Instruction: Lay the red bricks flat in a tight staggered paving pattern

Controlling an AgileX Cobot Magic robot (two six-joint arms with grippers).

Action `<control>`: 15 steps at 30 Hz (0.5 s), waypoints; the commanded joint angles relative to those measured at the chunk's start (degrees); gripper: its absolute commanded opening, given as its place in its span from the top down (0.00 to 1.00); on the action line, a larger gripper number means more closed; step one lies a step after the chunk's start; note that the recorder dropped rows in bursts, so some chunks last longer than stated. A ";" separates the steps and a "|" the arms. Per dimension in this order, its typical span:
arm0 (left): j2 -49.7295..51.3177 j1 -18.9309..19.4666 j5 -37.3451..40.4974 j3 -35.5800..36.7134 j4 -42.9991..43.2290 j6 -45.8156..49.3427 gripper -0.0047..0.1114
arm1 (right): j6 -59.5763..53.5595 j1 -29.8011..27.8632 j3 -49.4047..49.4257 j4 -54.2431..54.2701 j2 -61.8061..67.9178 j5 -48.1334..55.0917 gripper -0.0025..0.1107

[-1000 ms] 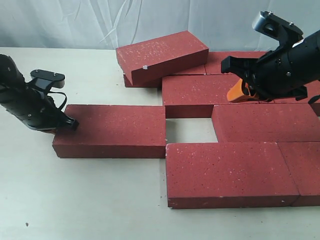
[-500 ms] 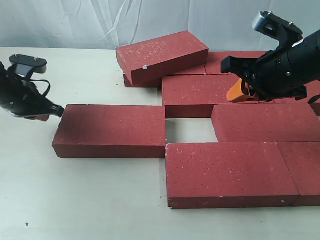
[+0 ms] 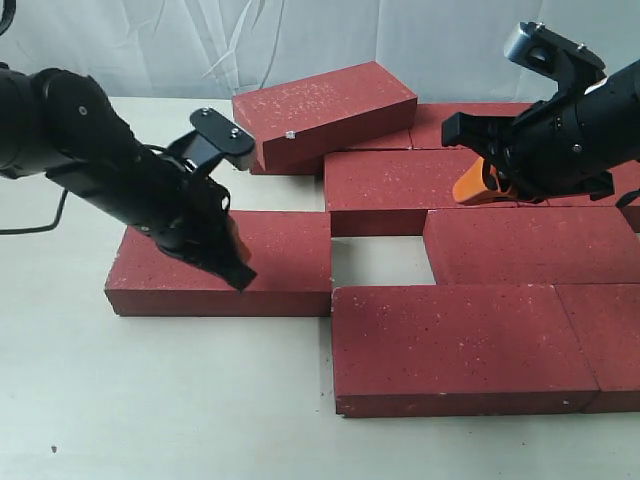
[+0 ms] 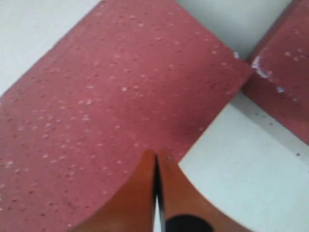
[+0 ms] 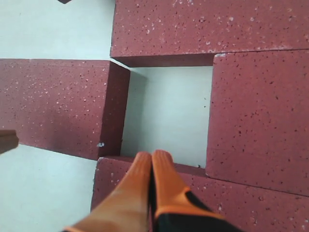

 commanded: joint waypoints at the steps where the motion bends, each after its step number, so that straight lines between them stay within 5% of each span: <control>1: 0.62 -3.40 5.55 -2.08 -0.39 -0.21 0.96 | -0.30 -0.08 0.30 0.04 -0.13 -0.30 0.98; 3: 3.81 -3.92 11.20 -5.77 -0.27 -0.21 0.96 | -0.30 -0.08 0.30 0.04 -0.13 -0.30 0.98; 15: 12.67 -4.31 10.93 -7.31 5.33 0.18 0.96 | -0.30 -0.08 0.30 0.04 -0.13 -0.42 0.98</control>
